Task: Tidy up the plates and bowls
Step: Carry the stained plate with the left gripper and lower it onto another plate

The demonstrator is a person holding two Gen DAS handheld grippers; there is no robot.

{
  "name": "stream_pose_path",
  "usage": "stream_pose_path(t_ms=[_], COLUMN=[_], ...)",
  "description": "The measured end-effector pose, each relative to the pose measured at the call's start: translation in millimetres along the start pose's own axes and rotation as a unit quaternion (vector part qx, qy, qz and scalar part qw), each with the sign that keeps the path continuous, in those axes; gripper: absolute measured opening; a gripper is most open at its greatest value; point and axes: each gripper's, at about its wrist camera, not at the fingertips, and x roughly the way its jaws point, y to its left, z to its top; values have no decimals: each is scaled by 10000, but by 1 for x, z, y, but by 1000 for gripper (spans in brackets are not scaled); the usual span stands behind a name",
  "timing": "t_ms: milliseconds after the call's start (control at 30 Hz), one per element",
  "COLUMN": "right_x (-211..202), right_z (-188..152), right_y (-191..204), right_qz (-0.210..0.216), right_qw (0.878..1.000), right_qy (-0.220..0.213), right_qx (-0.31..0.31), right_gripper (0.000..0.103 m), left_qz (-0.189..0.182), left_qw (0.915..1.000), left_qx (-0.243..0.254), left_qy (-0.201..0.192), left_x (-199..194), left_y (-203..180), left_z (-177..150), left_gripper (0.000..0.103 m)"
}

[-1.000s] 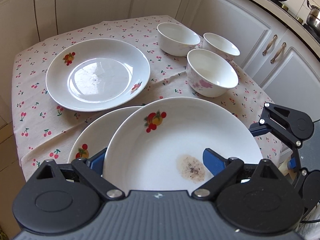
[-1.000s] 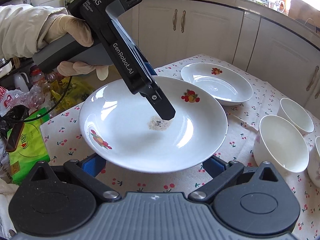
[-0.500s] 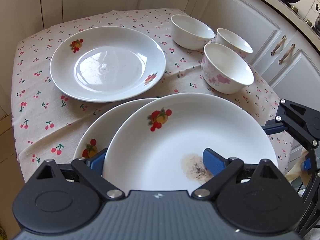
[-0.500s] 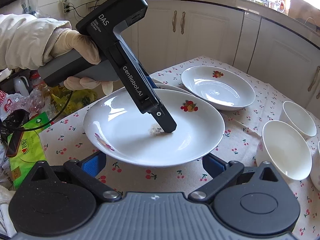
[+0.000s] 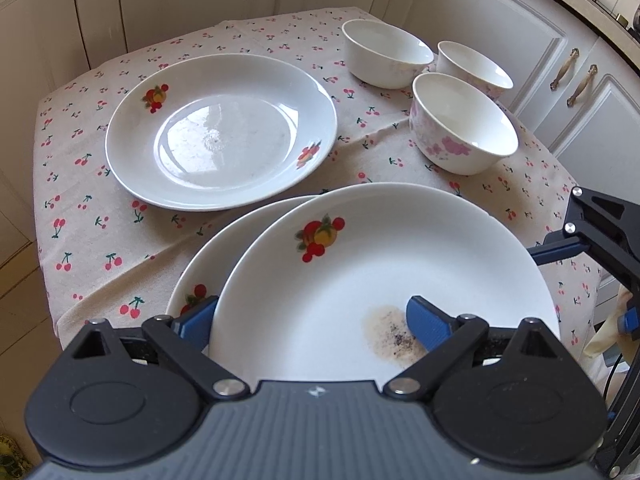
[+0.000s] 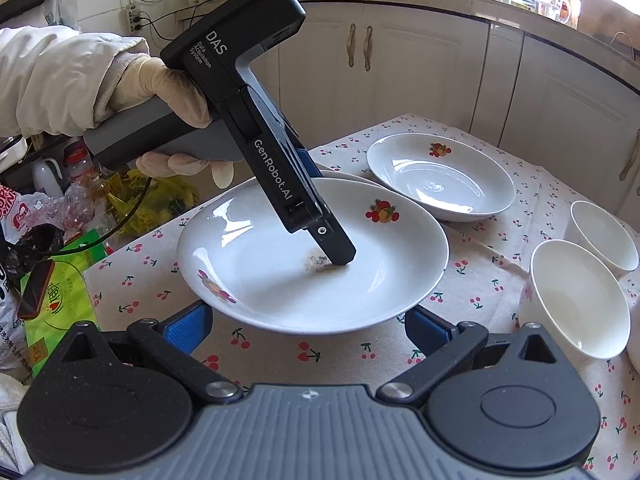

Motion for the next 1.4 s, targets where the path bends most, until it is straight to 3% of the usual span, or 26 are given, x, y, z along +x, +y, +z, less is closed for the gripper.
stream_pose_path(t_ms=[367, 1400], right_x=[0, 10], right_z=[0, 9], right_y=[3, 9], right_qz=[18, -395], right_qw=[10000, 9985], right_qy=[-30, 387], right_qx=[-50, -47], right_gripper=[103, 103], left_qz=[165, 437], left_qw=[9997, 9986], left_qx=[173, 181], left_qy=[29, -220], left_x=[-2, -19], left_y=[-4, -4], left_z=[-1, -10], left_gripper=[96, 96])
